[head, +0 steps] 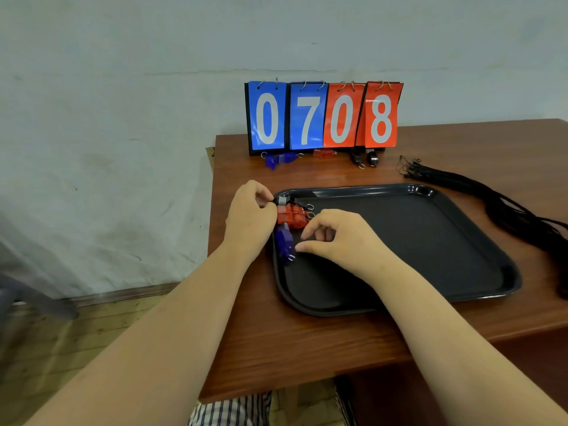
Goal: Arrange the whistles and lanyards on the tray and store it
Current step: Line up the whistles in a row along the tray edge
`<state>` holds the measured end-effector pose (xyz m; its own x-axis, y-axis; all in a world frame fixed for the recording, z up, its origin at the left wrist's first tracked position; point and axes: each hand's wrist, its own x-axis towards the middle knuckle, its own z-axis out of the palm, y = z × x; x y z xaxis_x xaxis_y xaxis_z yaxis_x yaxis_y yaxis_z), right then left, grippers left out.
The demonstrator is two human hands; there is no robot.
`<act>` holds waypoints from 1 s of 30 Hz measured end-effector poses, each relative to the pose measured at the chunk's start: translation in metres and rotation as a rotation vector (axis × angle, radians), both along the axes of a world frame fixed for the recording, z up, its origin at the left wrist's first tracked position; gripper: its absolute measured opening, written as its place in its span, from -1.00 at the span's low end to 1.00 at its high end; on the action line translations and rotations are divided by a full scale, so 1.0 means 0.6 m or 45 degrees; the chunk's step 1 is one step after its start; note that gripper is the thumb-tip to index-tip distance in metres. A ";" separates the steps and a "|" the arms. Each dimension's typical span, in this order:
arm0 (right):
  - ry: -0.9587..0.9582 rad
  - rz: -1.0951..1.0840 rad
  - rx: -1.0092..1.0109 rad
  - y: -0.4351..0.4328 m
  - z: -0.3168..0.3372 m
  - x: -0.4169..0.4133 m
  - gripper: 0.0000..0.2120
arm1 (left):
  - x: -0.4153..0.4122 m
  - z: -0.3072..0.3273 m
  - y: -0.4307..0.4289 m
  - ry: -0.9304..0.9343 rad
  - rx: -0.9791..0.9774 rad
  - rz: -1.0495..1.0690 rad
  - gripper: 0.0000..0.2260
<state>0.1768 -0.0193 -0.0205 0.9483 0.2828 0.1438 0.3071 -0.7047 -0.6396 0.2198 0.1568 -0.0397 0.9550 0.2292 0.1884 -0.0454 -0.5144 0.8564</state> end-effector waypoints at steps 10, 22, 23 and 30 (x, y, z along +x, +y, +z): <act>-0.031 0.231 -0.015 0.010 -0.005 -0.008 -0.62 | 0.002 -0.006 0.003 -0.047 -0.003 -0.023 -0.85; -0.071 0.206 -0.022 0.020 -0.009 -0.010 -0.74 | 0.002 -0.004 0.002 -0.045 -0.003 -0.018 -0.85; -0.066 0.217 -0.034 0.019 -0.009 -0.010 -0.77 | 0.002 -0.004 0.002 -0.042 0.000 -0.017 -0.85; 0.039 0.126 0.014 0.015 -0.004 -0.010 -0.81 | 0.000 -0.003 0.002 -0.033 0.005 -0.021 -0.85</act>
